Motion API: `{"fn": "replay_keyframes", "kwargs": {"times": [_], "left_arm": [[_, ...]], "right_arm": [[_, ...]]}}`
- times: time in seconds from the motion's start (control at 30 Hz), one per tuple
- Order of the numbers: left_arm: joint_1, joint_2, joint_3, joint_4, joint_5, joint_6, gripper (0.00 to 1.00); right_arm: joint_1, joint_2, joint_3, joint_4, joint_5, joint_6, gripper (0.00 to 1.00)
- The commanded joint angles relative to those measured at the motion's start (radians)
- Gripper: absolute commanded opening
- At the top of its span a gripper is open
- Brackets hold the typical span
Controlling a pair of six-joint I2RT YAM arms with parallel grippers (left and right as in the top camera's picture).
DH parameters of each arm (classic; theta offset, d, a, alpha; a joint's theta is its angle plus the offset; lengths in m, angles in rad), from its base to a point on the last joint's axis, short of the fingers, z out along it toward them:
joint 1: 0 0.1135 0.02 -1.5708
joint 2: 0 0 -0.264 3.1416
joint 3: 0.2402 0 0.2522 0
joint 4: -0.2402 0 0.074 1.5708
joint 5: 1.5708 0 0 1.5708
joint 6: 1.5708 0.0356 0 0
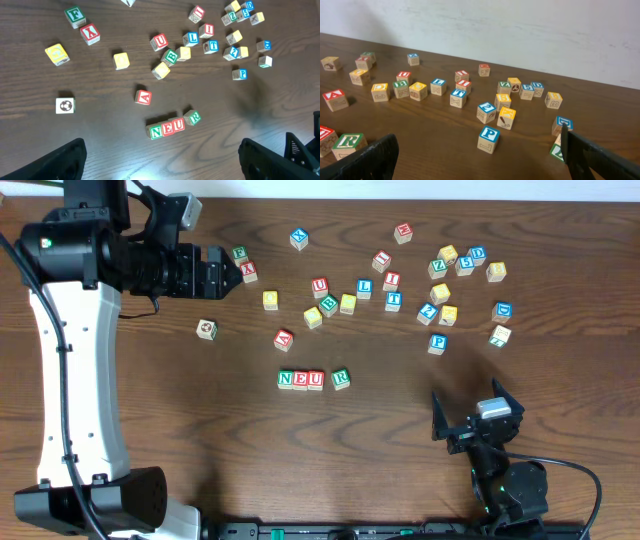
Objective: Spell out NEURIPS
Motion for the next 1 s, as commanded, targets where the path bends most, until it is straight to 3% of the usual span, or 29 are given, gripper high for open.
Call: {"fn": "replay_keyframes", "kwargs": {"times": [0.0,0.87,0.97], "left_arm": [[0.003,-0.008,0.016,-0.003,0.016,0.014,0.96],[0.003,-0.008,0.016,-0.003,0.016,0.014,0.98],[0.003,-0.008,0.016,-0.003,0.016,0.015,0.98]], "right_arm": [[-0.005,-0.005,-0.001,-0.004,-0.005,0.002,0.99],[-0.005,-0.005,-0.001,-0.004,-0.006,0.002,0.99],[-0.005,-0.005,-0.001,0.079,-0.070,0.062,0.99]]}}
